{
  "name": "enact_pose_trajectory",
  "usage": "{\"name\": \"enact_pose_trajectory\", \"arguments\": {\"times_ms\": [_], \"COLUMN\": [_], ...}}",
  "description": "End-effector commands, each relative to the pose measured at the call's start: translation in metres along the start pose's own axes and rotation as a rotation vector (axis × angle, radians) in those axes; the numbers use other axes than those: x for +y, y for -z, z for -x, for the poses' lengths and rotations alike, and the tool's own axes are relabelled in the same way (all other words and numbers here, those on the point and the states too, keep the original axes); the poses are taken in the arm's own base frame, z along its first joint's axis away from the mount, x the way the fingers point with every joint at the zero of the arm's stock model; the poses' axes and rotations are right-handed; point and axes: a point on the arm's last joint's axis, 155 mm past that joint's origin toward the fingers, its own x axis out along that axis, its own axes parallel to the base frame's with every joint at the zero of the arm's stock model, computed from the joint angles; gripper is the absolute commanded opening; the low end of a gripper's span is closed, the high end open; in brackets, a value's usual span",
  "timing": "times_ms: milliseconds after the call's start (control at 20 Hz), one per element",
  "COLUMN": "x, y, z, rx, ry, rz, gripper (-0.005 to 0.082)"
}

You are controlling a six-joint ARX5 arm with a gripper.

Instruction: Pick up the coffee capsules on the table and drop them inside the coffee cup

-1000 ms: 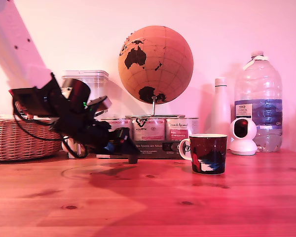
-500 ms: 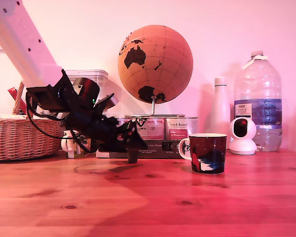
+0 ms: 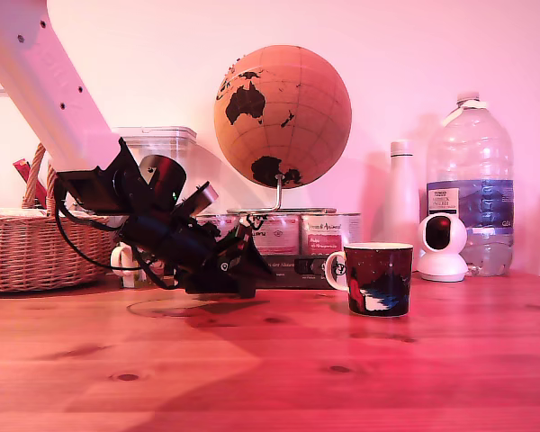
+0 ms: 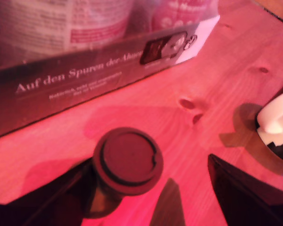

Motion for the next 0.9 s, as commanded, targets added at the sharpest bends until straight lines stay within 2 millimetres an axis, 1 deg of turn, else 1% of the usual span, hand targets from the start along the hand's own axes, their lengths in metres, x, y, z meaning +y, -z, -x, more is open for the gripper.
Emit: {"name": "enact_pose_trajectory", "arguments": {"times_ms": [0, 50, 100, 150, 300, 400, 450, 600, 750, 850], "x": [0.005, 0.004, 0.004, 0.003, -0.008, -0.013, -0.014, -0.015, -0.018, -0.020], "y": [0.008, 0.008, 0.008, 0.008, 0.005, 0.001, -0.001, 0.000, 0.001, 0.001], "z": [-0.006, -0.006, -0.007, -0.007, -0.012, -0.015, -0.015, -0.015, -0.016, -0.016], "rx": [0.010, 0.010, 0.010, 0.009, -0.001, -0.009, -0.012, -0.007, -0.003, -0.002], "ry": [-0.001, -0.003, -0.001, 0.001, 0.023, 0.030, 0.030, 0.032, 0.040, 0.051], "rz": [-0.017, -0.034, -0.035, -0.047, -0.066, -0.078, -0.081, -0.077, -0.075, -0.075], "gripper": [0.0674, 0.0672, 0.0652, 0.0608, 0.0406, 0.0331, 0.0311, 0.0289, 0.0232, 0.0219]}}
